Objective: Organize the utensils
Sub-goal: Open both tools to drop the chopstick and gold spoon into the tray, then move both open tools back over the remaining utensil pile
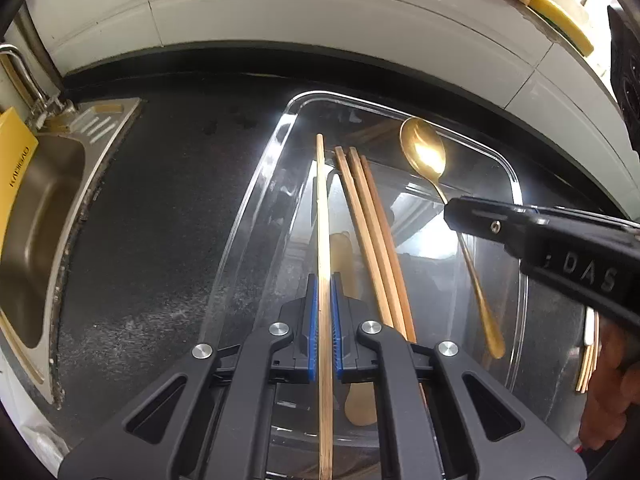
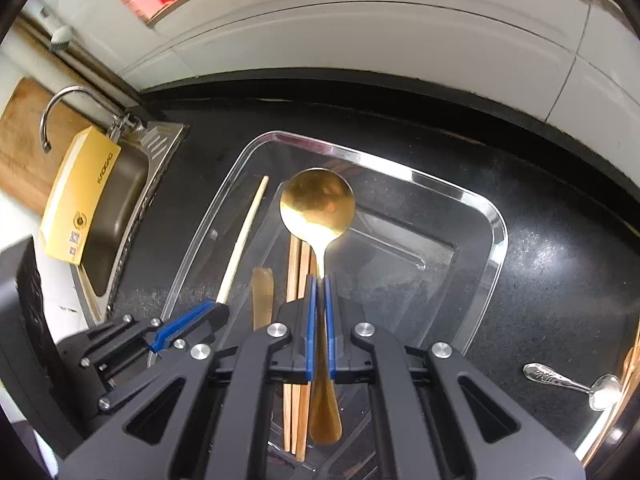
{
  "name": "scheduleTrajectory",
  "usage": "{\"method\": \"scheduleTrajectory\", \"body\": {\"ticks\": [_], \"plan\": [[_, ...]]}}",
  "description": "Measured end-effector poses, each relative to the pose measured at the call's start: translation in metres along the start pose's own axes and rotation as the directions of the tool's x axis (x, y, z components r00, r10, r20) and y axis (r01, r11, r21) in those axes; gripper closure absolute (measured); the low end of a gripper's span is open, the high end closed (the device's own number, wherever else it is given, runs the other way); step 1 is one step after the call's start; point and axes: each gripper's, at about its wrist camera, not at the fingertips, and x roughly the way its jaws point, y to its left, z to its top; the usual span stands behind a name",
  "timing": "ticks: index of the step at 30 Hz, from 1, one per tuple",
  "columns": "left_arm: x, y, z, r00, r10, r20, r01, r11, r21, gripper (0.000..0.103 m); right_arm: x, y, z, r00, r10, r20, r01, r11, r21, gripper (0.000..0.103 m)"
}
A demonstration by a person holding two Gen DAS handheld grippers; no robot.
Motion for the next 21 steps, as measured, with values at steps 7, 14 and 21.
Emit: {"method": "scheduleTrajectory", "body": {"ticks": [7,14,21], "plan": [[-0.011,0.007,0.002,1.000,-0.012,0.019,0.013,0.999,-0.052,0.008,-0.048,-0.019,0.006,0.991,0.005,0.133,-0.013,0.998,0.060,0.019],[-0.056,0.006,-0.004,0.993,0.011,0.121,-0.005,0.999,-0.050,0.008,-0.110,-0.041,-0.004,0.973,-0.014,0.232,-0.010,0.995,0.098,0.019],[-0.097,-0.009,-0.020,0.979,0.043,0.197,-0.039,0.999,-0.026,0.008,-0.155,-0.054,-0.056,0.961,-0.057,0.272,0.022,0.991,0.129,0.019]]}}
